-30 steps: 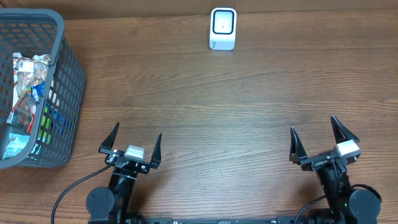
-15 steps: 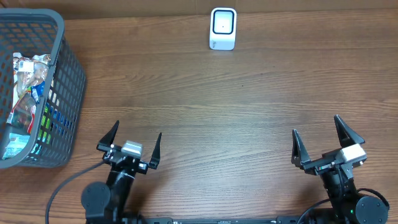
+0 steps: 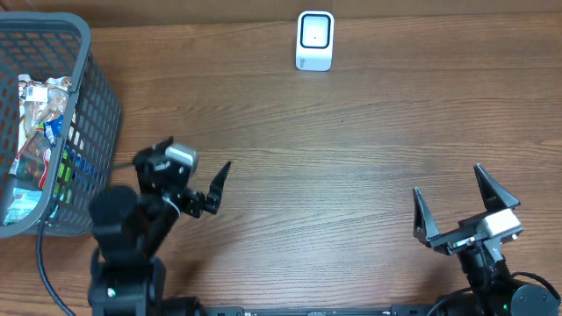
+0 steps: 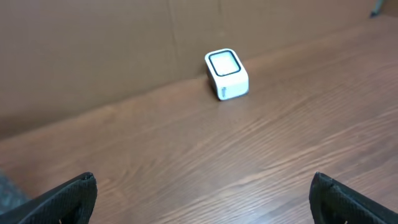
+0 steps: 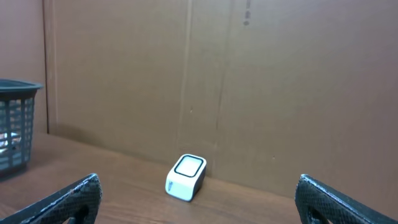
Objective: Scan the item barcode
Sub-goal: 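Raise the left gripper and move it over the grey basket, then lower the left gripper into the basket and grasp the green snack bag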
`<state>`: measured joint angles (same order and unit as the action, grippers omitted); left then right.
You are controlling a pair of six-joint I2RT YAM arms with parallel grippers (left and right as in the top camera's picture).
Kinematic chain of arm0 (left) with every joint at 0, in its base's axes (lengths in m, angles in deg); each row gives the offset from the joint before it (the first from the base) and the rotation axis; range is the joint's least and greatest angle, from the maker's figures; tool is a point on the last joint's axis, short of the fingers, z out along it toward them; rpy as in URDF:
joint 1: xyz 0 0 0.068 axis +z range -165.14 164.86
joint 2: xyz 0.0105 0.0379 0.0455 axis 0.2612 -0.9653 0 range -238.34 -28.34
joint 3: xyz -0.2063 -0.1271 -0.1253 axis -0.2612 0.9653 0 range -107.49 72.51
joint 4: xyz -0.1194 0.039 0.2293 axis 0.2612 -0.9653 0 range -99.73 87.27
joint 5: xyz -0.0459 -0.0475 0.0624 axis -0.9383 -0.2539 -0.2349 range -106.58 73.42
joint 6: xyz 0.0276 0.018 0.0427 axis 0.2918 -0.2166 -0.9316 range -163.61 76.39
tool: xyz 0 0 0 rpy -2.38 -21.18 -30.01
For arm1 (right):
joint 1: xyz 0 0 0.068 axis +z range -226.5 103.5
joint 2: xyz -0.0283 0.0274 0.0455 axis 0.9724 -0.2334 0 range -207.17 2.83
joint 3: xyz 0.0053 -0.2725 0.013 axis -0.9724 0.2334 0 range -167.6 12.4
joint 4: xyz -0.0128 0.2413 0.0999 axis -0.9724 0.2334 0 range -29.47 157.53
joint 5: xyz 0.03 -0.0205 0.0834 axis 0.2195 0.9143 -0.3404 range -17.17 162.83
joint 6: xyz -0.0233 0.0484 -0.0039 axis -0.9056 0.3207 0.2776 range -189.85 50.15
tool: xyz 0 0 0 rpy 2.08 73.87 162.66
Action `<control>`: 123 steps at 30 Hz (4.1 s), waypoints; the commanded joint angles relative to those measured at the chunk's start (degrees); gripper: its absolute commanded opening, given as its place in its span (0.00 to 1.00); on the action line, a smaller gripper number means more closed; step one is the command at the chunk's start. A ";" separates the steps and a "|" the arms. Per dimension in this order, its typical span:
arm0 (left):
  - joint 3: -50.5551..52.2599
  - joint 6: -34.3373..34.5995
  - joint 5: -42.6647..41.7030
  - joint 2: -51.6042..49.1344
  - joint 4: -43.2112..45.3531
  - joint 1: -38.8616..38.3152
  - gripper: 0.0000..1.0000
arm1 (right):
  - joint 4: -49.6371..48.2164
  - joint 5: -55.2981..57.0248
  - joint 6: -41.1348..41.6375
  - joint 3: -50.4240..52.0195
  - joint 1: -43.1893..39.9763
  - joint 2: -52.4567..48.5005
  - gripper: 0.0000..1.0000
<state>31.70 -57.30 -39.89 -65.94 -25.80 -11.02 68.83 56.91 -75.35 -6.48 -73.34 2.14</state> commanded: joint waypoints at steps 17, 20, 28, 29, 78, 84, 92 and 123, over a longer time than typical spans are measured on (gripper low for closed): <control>-14.43 -0.07 -2.27 -9.22 -8.09 -0.39 1.00 | 9.75 -2.38 -2.56 -16.22 0.42 -18.47 1.00; -14.43 -0.04 -2.29 -9.22 -8.04 -0.39 1.00 | 13.81 -2.82 -3.41 -21.27 0.42 -23.65 1.00; -14.56 -0.04 -2.27 -9.22 -8.79 -0.39 1.00 | 26.69 -4.70 -5.31 -36.83 0.42 -39.12 1.00; -14.64 -0.04 -2.27 -9.22 -8.87 -0.39 1.00 | 28.41 -5.03 -5.31 -38.91 0.42 -41.20 1.00; -103.58 29.05 29.46 -59.17 -61.81 9.86 0.97 | 39.93 -9.62 4.44 -53.42 0.35 -60.11 1.00; -105.59 27.23 31.63 -59.91 -59.34 21.18 0.97 | 39.98 -9.62 5.57 -53.42 0.35 -60.13 1.00; -105.59 27.67 32.48 -64.67 -63.98 31.01 1.00 | 40.57 -9.62 7.30 -53.42 0.37 -60.26 1.00; -105.57 29.35 32.26 -89.33 -68.48 34.21 0.90 | 43.25 -9.62 7.26 -53.42 0.37 -60.85 1.00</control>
<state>-73.04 -28.67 -7.93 -153.09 -93.67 23.01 112.43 46.89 -68.33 -57.99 -73.34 -58.69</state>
